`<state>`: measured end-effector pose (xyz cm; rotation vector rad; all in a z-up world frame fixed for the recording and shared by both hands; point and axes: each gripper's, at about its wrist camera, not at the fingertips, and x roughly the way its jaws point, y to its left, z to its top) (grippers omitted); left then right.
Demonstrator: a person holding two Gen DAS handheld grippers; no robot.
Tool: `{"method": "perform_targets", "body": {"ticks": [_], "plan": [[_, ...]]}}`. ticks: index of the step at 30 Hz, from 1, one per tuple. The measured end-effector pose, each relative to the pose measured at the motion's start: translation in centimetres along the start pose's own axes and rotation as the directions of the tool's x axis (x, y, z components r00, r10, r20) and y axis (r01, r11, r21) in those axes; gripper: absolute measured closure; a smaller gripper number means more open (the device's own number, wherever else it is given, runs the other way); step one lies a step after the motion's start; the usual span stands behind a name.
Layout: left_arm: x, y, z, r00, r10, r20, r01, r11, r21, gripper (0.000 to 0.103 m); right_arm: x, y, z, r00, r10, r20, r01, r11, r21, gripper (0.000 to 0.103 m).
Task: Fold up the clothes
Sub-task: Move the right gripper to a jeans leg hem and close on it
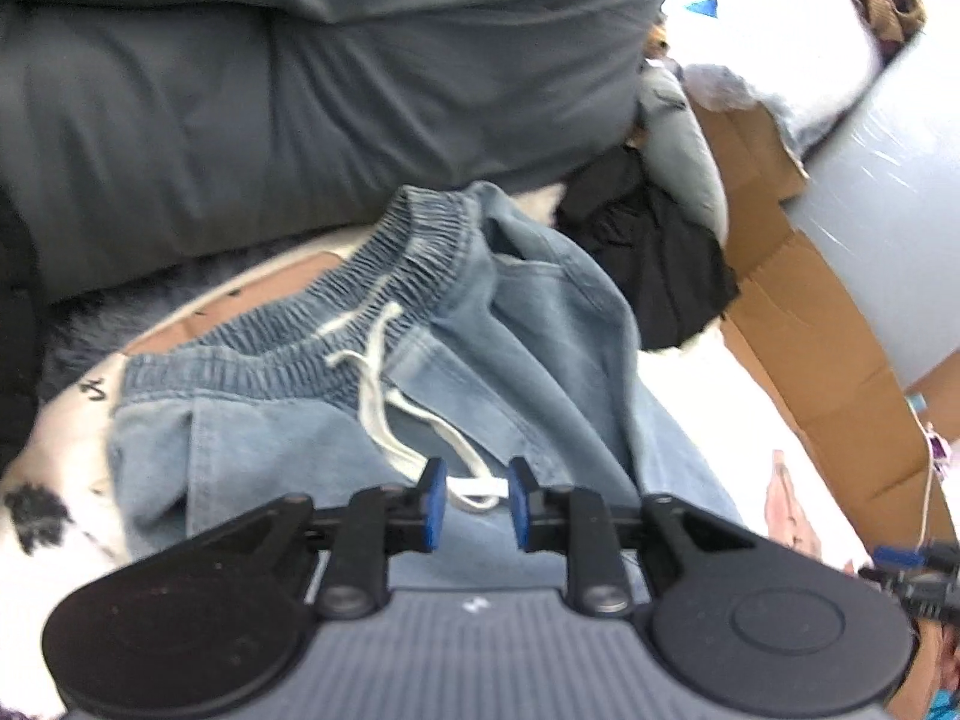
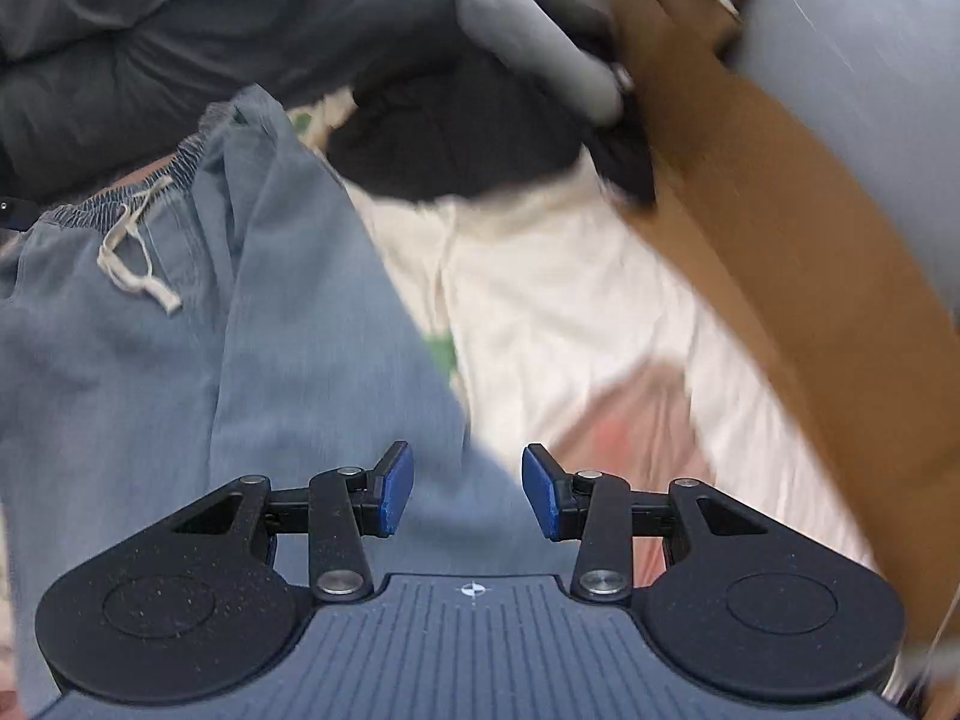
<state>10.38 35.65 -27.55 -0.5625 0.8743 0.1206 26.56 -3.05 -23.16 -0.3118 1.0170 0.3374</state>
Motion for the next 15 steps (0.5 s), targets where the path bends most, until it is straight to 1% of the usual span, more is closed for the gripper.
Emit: {"method": "perform_targets", "body": {"ticks": [3, 7, 8, 9, 10, 15], "plan": [[0.2, -0.6, -0.7, 1.0, -0.008, -0.019, 0.008, 1.0, -0.002, 0.077, -1.2, 0.1, -3.8, 1.0, -0.005, -0.009, 0.005, 0.999, 0.052, 0.056], [0.4, -1.0, -1.8, 0.999, -0.017, -0.05, 0.016, 1.0, -0.014, 0.077, -3.2, 1.0, -8.4, 0.998, -0.059, -0.021, 0.061, 0.992, 0.106, 0.055], [0.4, -1.2, -2.2, 0.998, -0.02, -0.057, 0.019, 1.0, -0.017, 0.077, -3.7, 1.3, -9.6, 0.998, -0.065, -0.026, 0.067, 0.989, 0.132, 0.054], [0.6, -1.3, -2.5, 0.998, -0.022, -0.063, 0.021, 1.0, -0.019, 0.077, -4.2, 1.6, -10.8, 0.997, -0.068, -0.031, 0.072, 0.984, 0.16, 0.049], [0.6, -1.4, -2.8, 0.997, -0.025, -0.071, 0.023, 0.999, -0.022, 0.077, -4.5, 2.1, -12.0, 0.996, -0.079, -0.038, 0.085, 0.981, 0.174, 0.048], [0.9, -1.4, -4.2, 0.994, -0.027, -0.102, 0.023, 0.999, -0.039, 0.077, -5.5, 4.5, -17.9, 0.986, -0.138, -0.09, 0.156, 0.957, 0.245, 0.047]]}}
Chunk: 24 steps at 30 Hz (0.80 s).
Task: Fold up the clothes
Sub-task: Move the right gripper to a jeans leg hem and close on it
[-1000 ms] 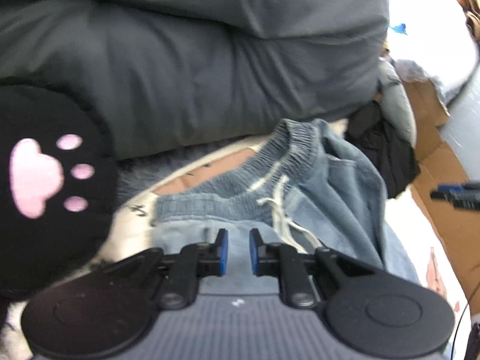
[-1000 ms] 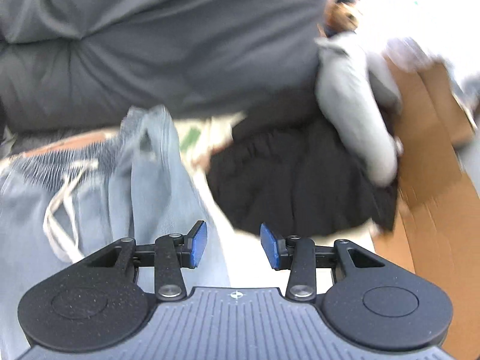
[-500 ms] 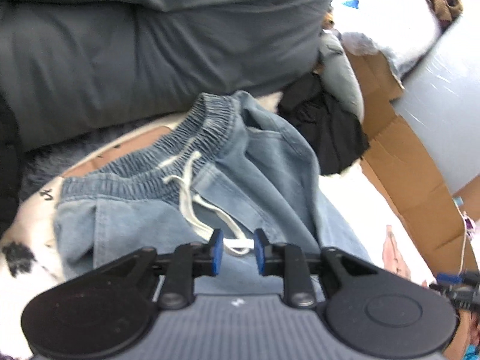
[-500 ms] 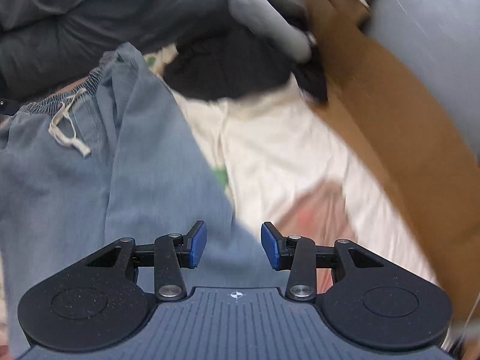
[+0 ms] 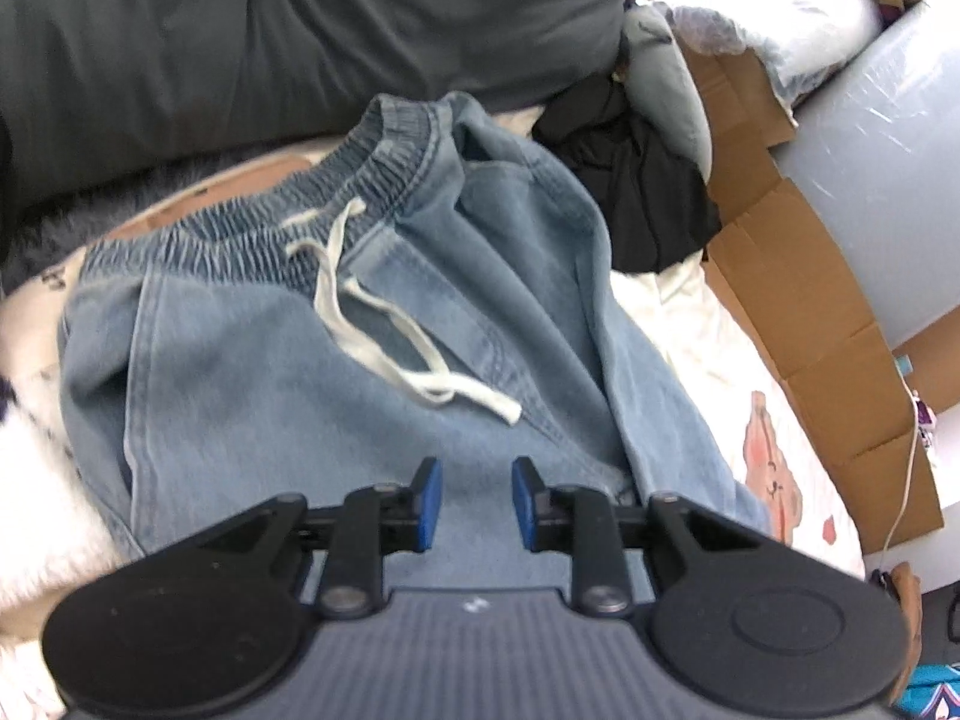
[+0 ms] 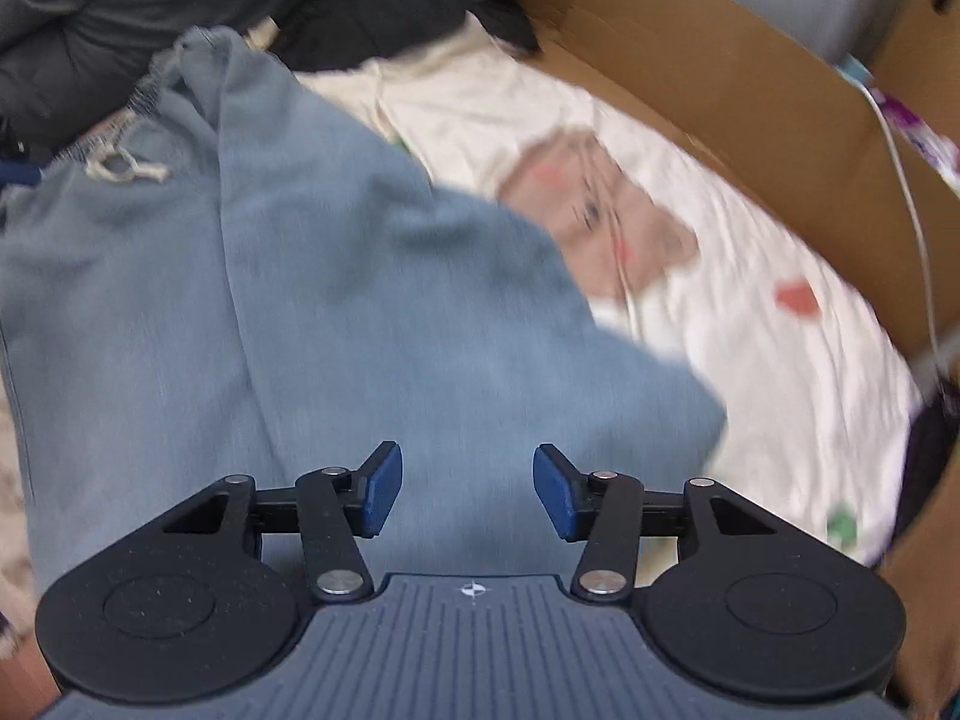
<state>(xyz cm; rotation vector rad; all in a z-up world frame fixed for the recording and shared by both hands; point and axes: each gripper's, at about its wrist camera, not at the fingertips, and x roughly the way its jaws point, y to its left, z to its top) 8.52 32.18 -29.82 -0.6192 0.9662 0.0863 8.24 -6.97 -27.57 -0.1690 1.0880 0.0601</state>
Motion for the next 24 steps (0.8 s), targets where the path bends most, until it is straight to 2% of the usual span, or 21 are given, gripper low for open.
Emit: {"method": "perform_targets", "body": {"ticks": [3, 10, 16, 18, 22, 23, 24], "plan": [[0.2, 0.1, -0.5, 1.0, 0.008, -0.016, -0.008, 1.0, -0.004, 0.077, 0.3, 0.1, -2.7, 0.999, -0.024, -0.036, 0.026, 0.998, 0.064, 0.047], [-0.1, 0.5, -1.3, 0.999, 0.014, -0.037, -0.014, 1.0, 0.0, 0.076, 1.0, 0.6, -6.5, 0.995, -0.05, -0.088, 0.063, 0.986, 0.151, 0.047], [0.5, 1.0, -3.3, 0.994, 0.031, -0.101, -0.033, 0.999, -0.019, 0.076, 2.9, 1.6, -9.1, 0.985, -0.102, -0.139, 0.13, 0.97, 0.205, 0.047], [0.8, 1.1, -3.9, 0.992, 0.036, -0.118, -0.038, 0.999, -0.011, 0.076, 3.5, 1.8, -9.9, 0.982, -0.118, -0.147, 0.15, 0.961, 0.233, 0.047], [1.1, 1.0, -3.9, 0.992, 0.042, -0.116, -0.043, 0.999, -0.005, 0.076, 3.8, 1.1, -10.3, 0.977, -0.184, -0.104, 0.207, 0.933, 0.295, 0.049], [1.1, 0.9, -3.8, 0.993, 0.043, -0.112, -0.044, 0.999, -0.001, 0.076, 3.7, 0.6, -10.2, 0.981, -0.172, -0.086, 0.191, 0.929, 0.318, 0.06], [1.2, 0.8, -3.7, 0.993, 0.043, -0.108, -0.043, 0.999, 0.0, 0.076, 3.6, 0.2, -10.0, 0.985, -0.156, -0.074, 0.172, 0.929, 0.329, 0.077]]}}
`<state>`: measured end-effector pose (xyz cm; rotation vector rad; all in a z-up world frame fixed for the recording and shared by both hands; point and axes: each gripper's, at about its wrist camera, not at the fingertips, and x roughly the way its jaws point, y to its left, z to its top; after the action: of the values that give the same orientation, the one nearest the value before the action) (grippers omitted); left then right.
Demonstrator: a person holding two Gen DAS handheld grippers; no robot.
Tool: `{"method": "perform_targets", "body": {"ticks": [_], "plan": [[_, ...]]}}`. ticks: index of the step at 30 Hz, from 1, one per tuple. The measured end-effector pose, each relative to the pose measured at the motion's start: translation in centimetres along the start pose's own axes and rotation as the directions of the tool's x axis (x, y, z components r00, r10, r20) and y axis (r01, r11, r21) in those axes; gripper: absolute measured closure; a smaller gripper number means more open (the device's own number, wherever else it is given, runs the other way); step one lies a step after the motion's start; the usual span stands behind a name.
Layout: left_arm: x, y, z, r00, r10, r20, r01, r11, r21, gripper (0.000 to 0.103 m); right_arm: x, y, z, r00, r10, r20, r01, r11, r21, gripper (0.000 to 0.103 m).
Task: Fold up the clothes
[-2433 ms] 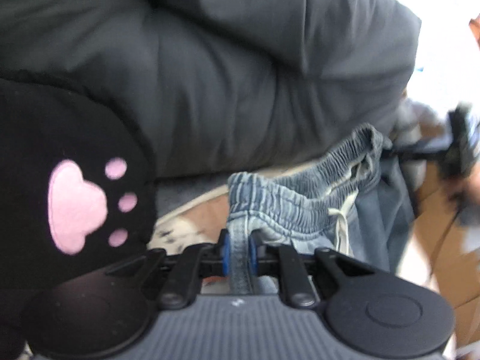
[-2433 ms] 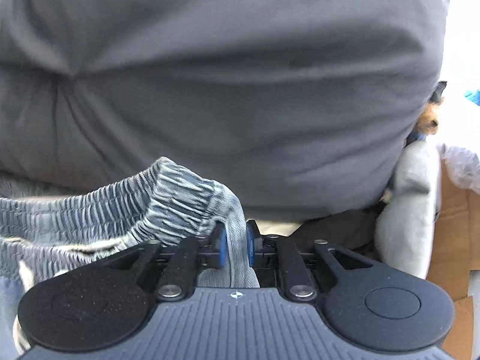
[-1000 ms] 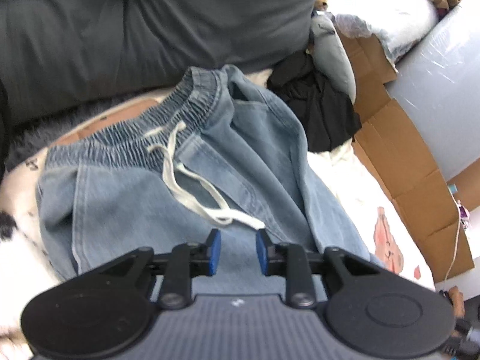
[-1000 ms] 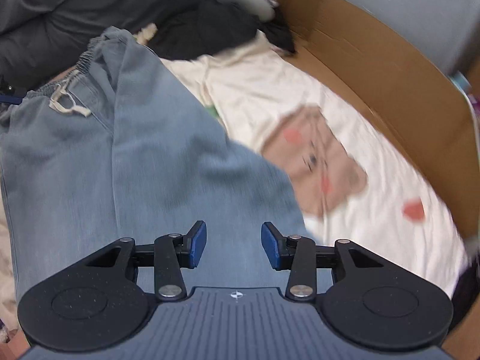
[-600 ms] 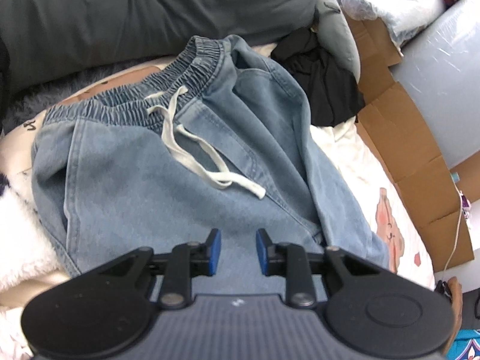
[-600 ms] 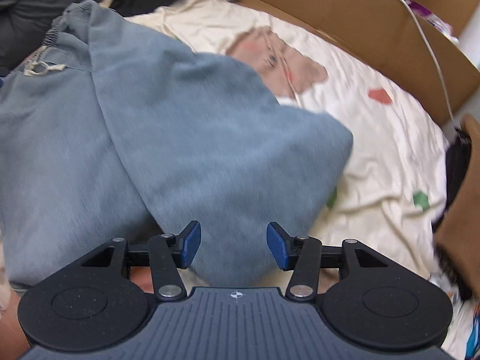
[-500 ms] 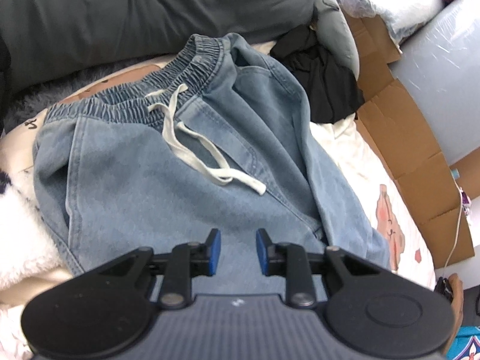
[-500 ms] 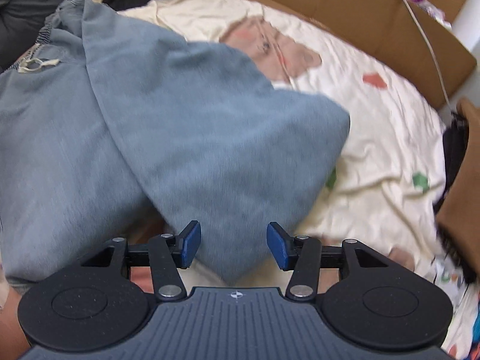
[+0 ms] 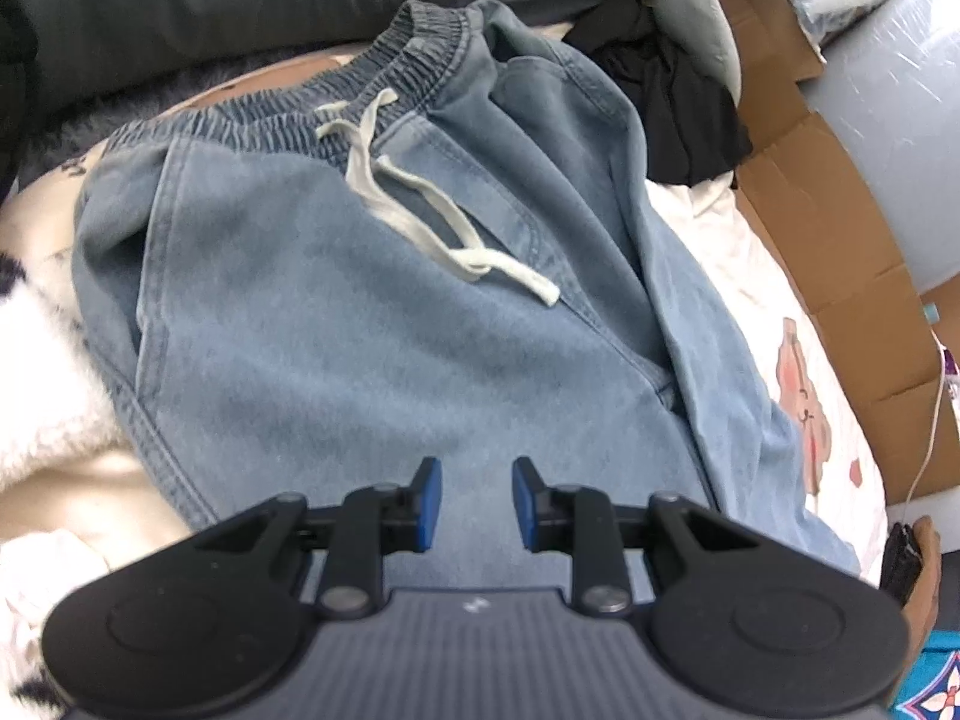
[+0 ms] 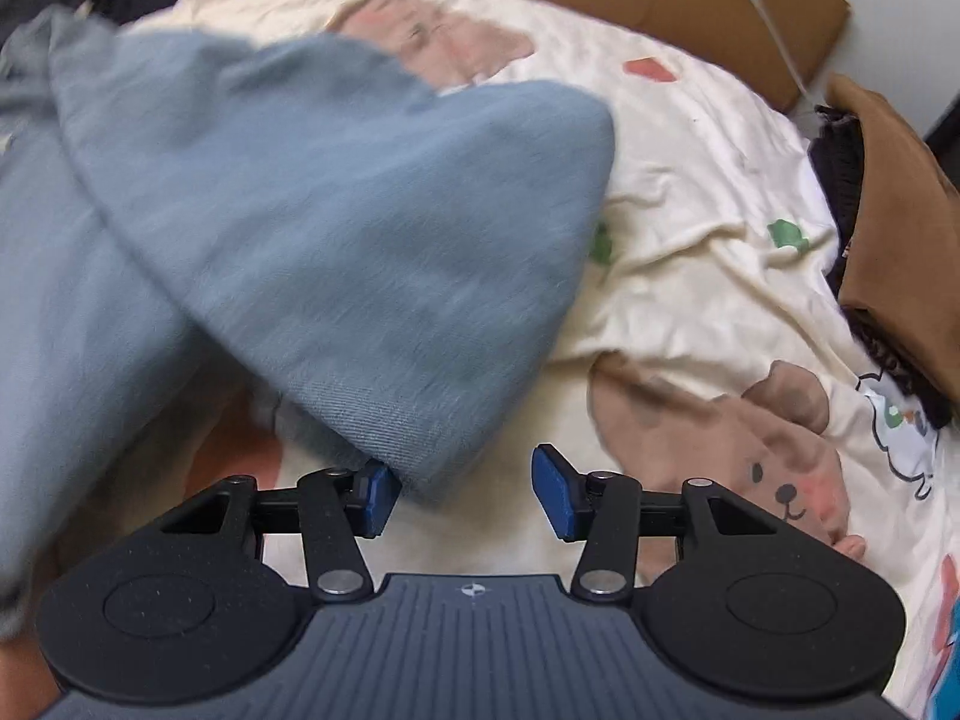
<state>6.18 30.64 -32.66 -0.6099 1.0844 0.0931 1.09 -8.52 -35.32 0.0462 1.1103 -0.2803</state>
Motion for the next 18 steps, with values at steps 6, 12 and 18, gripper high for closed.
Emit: {"method": "perform_targets", "body": {"ticks": [6, 12, 18], "plan": [[-0.2, -0.4, 1.6, 0.999, -0.011, 0.049, 0.011, 1.0, 0.004, 0.076, -1.4, -0.6, 2.6, 0.999, 0.039, 0.027, -0.038, 0.999, -0.026, 0.098], [0.0, -0.7, 3.4, 0.996, -0.024, 0.086, 0.024, 1.0, 0.0, 0.076, -3.3, -3.1, 6.8, 0.999, 0.038, 0.025, -0.039, 0.999, 0.014, 0.1], [1.0, -1.6, 5.6, 0.991, -0.045, 0.125, 0.045, 0.999, 0.003, 0.076, -4.4, -5.1, 12.4, 0.999, 0.011, 0.045, -0.008, 0.998, -0.061, 0.1]]}}
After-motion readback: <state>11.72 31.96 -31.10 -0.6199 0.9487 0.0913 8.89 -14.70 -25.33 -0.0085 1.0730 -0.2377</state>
